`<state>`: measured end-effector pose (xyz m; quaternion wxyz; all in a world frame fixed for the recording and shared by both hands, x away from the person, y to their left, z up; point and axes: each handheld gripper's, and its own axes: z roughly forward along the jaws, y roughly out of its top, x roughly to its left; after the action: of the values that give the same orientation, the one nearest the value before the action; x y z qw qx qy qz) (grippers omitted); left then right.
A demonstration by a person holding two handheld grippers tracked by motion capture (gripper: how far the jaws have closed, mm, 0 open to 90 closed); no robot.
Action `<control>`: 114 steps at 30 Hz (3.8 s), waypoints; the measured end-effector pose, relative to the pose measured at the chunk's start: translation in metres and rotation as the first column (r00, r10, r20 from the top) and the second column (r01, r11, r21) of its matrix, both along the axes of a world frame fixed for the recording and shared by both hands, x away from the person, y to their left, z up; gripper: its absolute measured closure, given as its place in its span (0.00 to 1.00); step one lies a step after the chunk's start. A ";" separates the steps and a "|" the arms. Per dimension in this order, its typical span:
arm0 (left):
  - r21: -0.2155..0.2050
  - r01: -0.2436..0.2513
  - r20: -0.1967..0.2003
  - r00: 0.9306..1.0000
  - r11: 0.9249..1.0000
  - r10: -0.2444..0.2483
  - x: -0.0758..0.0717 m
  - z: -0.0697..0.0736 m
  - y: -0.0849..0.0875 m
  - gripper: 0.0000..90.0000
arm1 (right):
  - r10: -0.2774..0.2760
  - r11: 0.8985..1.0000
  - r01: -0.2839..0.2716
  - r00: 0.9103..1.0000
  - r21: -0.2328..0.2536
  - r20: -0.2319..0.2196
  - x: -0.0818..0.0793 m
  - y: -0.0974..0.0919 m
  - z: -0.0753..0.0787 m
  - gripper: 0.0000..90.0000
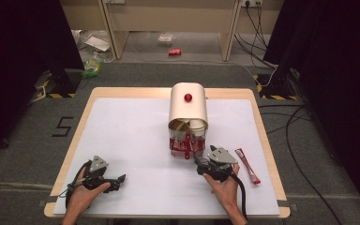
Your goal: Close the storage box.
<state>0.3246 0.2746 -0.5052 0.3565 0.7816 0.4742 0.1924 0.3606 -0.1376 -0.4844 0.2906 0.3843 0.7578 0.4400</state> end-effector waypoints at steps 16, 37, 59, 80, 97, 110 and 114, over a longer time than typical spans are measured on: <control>0.001 0.000 0.000 1.000 1.000 0.000 0.000 0.000 0.000 0.06 | -0.011 1.000 0.011 1.000 0.000 -0.002 0.008 0.001 0.000 0.28; 0.001 0.000 0.001 1.000 1.000 0.000 0.000 0.000 0.000 0.06 | -0.024 1.000 0.024 1.000 -0.004 -0.014 0.017 0.003 -0.003 0.28; 0.001 -0.001 0.000 1.000 1.000 0.001 0.000 0.000 0.000 0.07 | -0.061 0.998 0.060 0.998 -0.031 -0.007 0.025 0.000 -0.004 0.24; -0.004 -0.001 0.001 1.000 1.000 0.001 0.000 0.000 0.000 0.07 | 0.027 1.000 -0.028 0.997 -0.012 -0.073 0.004 -0.006 0.010 0.29; -0.003 0.000 0.001 1.000 1.000 0.000 0.000 0.000 0.000 0.07 | 0.061 0.998 -0.063 0.995 -0.014 -0.080 -0.009 -0.008 0.016 0.29; -0.003 0.000 0.001 1.000 1.000 0.000 0.000 0.000 0.000 0.07 | 0.056 0.998 -0.057 0.995 -0.006 -0.085 -0.017 -0.018 0.017 0.29; -0.002 0.000 0.001 1.000 1.000 0.000 0.000 0.000 0.000 0.07 | 0.057 0.998 -0.057 0.994 -0.003 -0.089 -0.020 -0.021 0.017 0.29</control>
<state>0.3245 0.2748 -0.5052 0.3574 0.7811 0.4745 0.1922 0.3404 -0.1584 -0.4671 0.2450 0.3810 0.7819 0.4284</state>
